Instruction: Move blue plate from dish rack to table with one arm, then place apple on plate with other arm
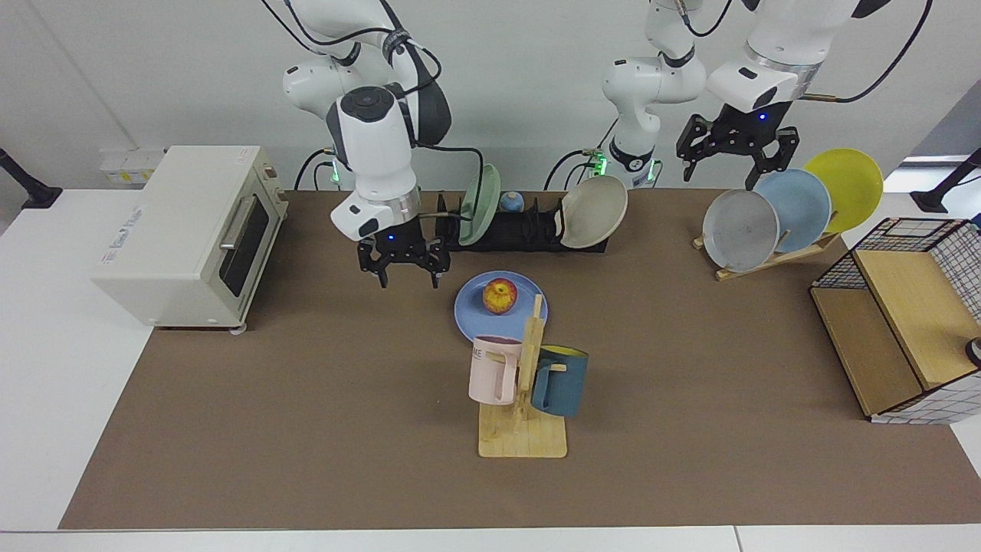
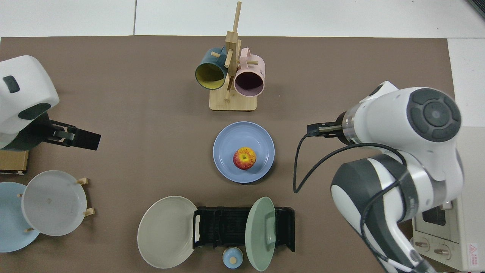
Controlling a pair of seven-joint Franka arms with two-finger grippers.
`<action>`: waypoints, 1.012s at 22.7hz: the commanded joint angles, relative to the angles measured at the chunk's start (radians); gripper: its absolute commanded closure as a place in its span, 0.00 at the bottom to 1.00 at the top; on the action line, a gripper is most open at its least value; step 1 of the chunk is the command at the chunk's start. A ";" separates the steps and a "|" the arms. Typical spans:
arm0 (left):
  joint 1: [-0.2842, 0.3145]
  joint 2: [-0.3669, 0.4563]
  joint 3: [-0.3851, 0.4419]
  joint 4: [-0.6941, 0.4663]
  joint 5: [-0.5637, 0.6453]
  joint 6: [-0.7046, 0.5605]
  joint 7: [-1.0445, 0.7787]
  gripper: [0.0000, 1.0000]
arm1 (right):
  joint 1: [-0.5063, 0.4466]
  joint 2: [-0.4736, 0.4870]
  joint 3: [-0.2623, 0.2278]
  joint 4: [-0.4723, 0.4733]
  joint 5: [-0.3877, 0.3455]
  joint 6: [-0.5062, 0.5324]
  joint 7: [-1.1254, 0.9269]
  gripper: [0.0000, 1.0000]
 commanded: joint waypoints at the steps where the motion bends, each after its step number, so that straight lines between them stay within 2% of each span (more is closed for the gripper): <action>1: 0.013 0.008 0.005 0.023 0.000 -0.014 0.014 0.00 | -0.078 -0.078 0.016 -0.024 0.006 -0.113 -0.172 0.00; 6: 0.020 0.007 0.005 0.023 0.000 -0.014 0.014 0.00 | -0.168 -0.136 0.014 -0.030 0.006 -0.232 -0.342 0.00; 9: 0.019 0.007 0.004 0.024 0.000 -0.014 0.014 0.00 | -0.247 -0.162 0.014 -0.032 0.005 -0.263 -0.429 0.00; 14: 0.019 0.007 0.004 0.023 0.000 -0.014 0.014 0.00 | -0.337 -0.170 0.013 -0.009 -0.004 -0.263 -0.445 0.00; 23: 0.019 0.007 0.004 0.023 0.000 -0.014 0.014 0.00 | -0.365 -0.153 0.014 0.027 -0.004 -0.239 -0.444 0.00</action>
